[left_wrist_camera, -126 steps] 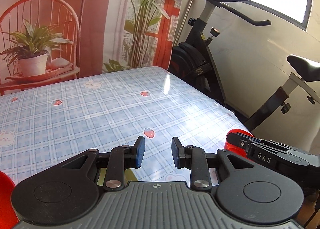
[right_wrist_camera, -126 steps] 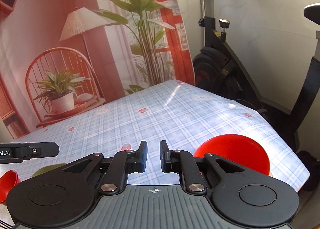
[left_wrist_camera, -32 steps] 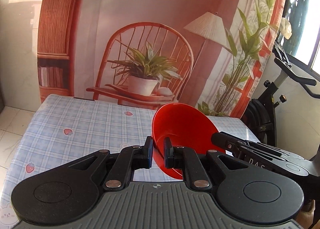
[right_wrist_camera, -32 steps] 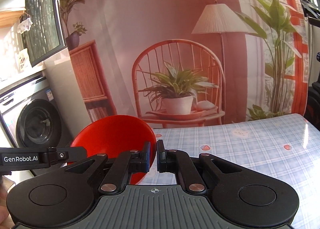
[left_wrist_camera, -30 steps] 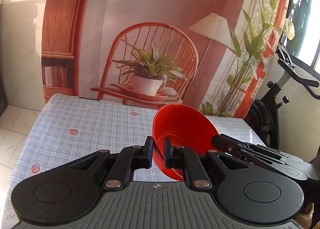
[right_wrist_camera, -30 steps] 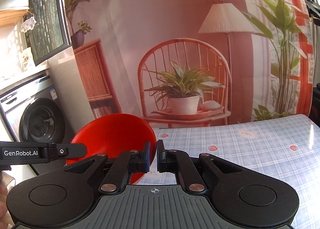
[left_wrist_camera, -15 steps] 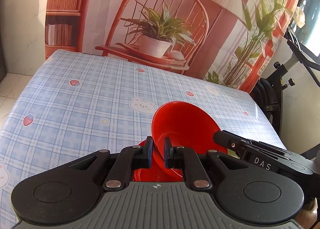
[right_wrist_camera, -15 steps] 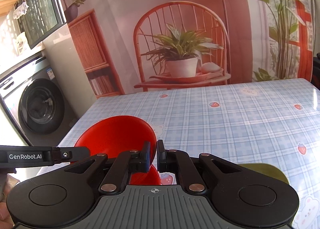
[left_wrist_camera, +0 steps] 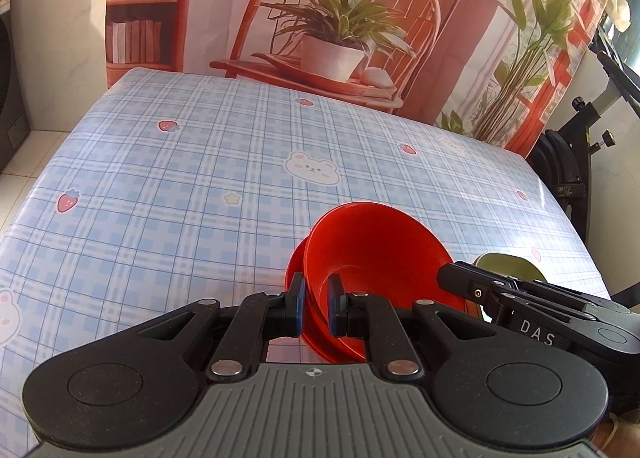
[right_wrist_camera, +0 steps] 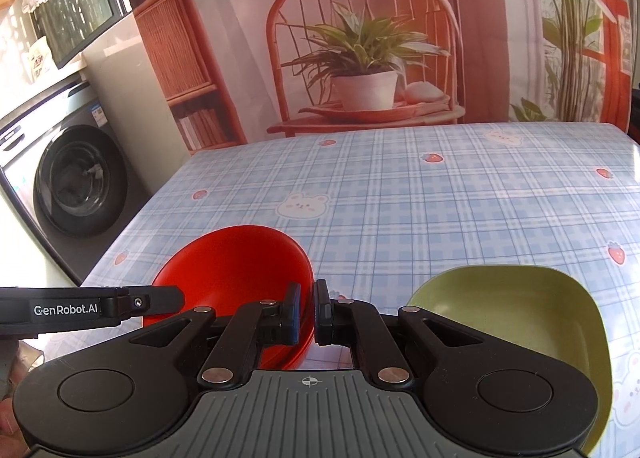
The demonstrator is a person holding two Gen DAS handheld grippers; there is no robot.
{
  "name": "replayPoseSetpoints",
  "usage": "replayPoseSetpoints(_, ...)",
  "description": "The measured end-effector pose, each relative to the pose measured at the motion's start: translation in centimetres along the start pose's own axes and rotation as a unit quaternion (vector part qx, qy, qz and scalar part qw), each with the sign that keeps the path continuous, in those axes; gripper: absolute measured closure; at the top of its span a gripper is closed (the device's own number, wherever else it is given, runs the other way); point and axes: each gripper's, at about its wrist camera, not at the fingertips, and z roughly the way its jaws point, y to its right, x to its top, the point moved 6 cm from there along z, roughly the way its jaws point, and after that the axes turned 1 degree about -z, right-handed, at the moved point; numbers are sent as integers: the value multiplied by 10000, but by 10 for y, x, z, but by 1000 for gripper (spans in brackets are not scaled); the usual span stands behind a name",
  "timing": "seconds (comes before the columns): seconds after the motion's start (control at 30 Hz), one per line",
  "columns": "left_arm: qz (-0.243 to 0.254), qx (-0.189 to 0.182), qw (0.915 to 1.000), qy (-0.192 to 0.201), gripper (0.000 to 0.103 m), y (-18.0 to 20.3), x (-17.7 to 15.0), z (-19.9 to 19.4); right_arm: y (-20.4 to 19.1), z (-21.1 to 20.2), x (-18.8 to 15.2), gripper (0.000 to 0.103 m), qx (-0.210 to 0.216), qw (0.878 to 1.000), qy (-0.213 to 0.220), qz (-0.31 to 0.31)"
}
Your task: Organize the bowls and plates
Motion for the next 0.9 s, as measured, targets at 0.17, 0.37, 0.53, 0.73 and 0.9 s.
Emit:
replayPoseSetpoints(0.17,52,71,9999,-83,91,0,-2,4,1,0,-1,97,12,10000,5,-18)
replayPoseSetpoints(0.37,139,131,9998,-64,91,1,-2,5,3,1,-1,97,23,10000,-30,-13)
replayPoseSetpoints(0.53,169,149,9997,-68,91,1,-1,5,3,1,-2,97,35,10000,-42,5)
replayPoseSetpoints(0.73,236,170,9995,-94,89,4,1,7,4,3,-2,96,-3,10000,-70,7)
replayPoseSetpoints(0.9,167,191,9996,-93,85,1,3,8,5,3,-3,94,12,10000,-81,8)
